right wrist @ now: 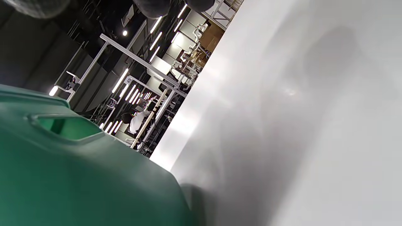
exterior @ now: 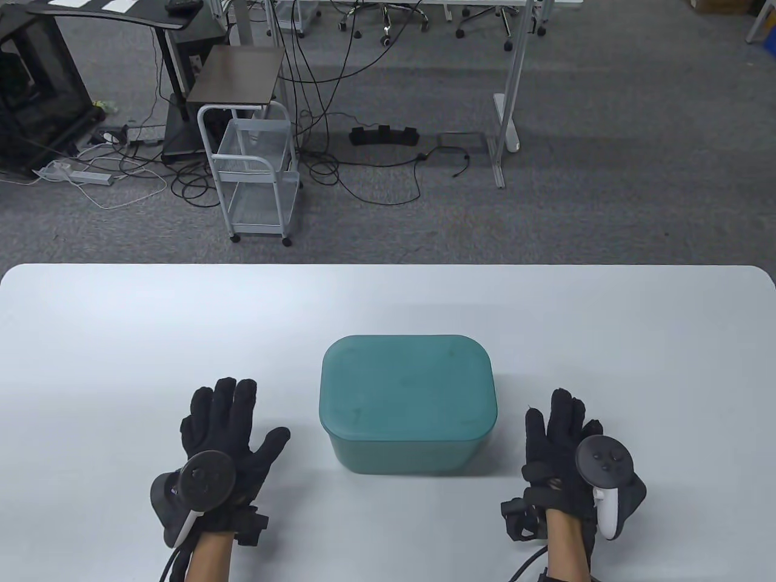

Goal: Cover the plastic storage box

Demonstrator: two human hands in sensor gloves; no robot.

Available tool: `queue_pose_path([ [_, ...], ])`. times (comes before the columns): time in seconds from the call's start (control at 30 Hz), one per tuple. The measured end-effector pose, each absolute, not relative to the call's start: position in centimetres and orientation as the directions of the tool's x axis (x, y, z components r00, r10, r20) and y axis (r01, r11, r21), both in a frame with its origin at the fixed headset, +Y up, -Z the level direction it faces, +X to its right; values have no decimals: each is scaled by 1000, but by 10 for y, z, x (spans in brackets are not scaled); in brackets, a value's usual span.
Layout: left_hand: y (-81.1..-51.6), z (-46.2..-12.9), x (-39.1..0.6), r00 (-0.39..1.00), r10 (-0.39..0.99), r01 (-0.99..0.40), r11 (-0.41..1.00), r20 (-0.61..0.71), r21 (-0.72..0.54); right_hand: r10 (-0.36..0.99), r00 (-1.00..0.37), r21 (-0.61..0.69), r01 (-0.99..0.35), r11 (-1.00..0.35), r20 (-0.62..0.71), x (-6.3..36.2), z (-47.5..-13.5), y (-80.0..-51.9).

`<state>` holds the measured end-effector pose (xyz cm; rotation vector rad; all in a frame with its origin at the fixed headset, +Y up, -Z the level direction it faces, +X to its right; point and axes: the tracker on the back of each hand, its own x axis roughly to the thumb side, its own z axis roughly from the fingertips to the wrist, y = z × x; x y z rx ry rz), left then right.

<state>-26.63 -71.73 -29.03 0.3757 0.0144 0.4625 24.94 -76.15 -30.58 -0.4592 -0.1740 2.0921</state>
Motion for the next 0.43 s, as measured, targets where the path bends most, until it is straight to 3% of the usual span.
queue_pose_path([
  [0.43, -721, -292, -266, 899, 436, -425, 839, 49, 338, 828, -517, -282, -779, -560, -217, 241, -307, -759],
])
